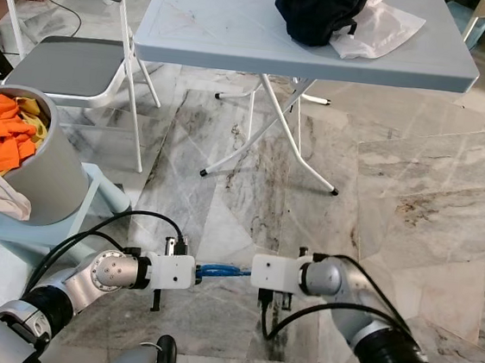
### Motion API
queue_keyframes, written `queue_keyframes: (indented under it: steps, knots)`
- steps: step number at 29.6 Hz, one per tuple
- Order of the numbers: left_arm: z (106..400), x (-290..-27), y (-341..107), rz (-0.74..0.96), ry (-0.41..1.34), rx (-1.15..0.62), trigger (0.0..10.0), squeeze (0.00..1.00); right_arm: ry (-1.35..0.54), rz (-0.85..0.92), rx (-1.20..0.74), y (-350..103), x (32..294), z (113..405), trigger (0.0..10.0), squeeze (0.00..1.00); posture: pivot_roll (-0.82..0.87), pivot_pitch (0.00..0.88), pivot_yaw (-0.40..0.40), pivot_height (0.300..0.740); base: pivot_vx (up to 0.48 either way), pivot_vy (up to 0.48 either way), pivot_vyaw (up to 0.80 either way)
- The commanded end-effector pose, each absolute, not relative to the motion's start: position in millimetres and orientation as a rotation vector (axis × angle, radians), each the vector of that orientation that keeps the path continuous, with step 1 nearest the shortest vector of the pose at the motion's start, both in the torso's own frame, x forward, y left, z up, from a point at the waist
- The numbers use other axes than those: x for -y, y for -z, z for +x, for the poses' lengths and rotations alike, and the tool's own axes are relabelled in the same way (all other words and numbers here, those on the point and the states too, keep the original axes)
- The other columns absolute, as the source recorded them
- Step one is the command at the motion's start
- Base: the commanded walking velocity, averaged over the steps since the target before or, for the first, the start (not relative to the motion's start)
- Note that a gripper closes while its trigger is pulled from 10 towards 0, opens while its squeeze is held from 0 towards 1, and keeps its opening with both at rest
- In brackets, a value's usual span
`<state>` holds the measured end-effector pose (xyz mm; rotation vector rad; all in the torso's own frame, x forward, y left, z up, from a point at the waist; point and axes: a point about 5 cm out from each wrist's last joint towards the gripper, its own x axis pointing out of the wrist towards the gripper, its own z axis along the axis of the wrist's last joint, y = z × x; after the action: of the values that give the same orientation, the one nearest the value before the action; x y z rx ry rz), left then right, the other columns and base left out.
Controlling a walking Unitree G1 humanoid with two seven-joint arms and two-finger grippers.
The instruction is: Hang hanger
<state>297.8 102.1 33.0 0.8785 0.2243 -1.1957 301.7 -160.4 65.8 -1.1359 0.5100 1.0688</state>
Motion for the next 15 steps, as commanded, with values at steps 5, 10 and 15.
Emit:
queue_keyframes:
  steps: [5, 10, 15]
  knots:
    - [297.4, -104.5, -29.4, 0.905, 1.195, -0.256, 10.0, 0.00, -1.077, -1.147, -0.502, -65.4, 157.1, 297.6, 0.0, 0.00, 0.01, 0.246, 0.031, 0.740, 0.000, 0.000, 0.00]
    - [297.7, -106.7, -27.6, 0.919, 1.185, -0.273, 10.0, 0.00, -1.069, -1.150, -0.500, -66.9, 156.6, 297.6, 0.0, 0.00, 0.01, 0.245, 0.031, 0.740, 0.000, 0.000, 0.00]
    - [298.3, -107.8, -27.7, 0.919, 1.178, -0.275, 10.0, 0.00, -1.069, -1.153, -0.502, -66.3, 158.0, 297.3, 0.0, 0.00, 0.01, 0.244, 0.030, 0.740, 0.000, 0.000, 0.00]
